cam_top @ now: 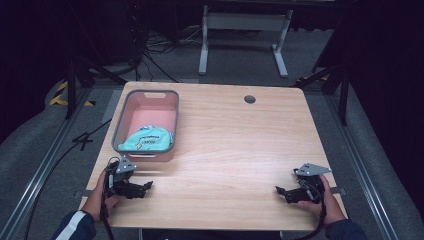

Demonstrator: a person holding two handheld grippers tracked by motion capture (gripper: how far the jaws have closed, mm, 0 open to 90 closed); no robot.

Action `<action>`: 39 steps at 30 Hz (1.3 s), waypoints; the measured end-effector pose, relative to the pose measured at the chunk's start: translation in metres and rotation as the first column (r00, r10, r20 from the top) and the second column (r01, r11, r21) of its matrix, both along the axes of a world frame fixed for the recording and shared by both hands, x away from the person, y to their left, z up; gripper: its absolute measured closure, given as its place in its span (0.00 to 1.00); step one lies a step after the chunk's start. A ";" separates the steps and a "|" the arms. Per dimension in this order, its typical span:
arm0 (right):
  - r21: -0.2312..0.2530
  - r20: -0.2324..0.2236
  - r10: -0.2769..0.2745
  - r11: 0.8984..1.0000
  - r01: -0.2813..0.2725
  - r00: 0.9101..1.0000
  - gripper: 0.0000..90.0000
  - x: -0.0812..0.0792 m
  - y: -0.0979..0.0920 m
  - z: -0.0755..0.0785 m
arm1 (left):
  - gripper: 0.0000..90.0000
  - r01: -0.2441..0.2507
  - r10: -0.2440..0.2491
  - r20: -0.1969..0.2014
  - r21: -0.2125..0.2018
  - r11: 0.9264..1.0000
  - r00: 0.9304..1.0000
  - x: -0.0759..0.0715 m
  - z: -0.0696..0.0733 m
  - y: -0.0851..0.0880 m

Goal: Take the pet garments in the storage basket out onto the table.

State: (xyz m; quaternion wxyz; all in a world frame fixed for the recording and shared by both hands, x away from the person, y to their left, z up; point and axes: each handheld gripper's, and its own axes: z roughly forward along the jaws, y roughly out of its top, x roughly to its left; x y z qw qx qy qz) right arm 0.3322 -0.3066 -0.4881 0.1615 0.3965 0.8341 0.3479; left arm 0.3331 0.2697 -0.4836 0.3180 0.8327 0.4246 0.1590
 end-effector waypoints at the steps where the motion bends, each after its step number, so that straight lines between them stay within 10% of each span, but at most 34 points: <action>1: 0.000 0.000 0.000 1.000 0.000 1.000 0.01 0.000 0.000 0.000 | 0.00 0.000 0.000 0.002 0.000 1.000 1.000 0.000 0.000 0.000; 20: 0.000 0.003 -0.006 1.000 0.006 1.000 0.01 -0.001 0.000 0.000 | 0.05 0.111 -0.110 -0.039 0.025 0.994 0.993 -0.004 0.006 0.010; 23: 0.000 0.003 -0.006 1.000 0.006 1.000 0.01 -0.001 0.000 0.000 | 0.28 0.119 -0.120 0.014 0.050 0.992 0.993 -0.009 0.012 0.011; 39: 0.000 0.003 -0.005 1.000 0.005 1.000 0.01 -0.001 0.000 0.000 | 0.27 0.084 -0.086 0.097 0.030 0.996 0.992 -0.017 0.039 0.021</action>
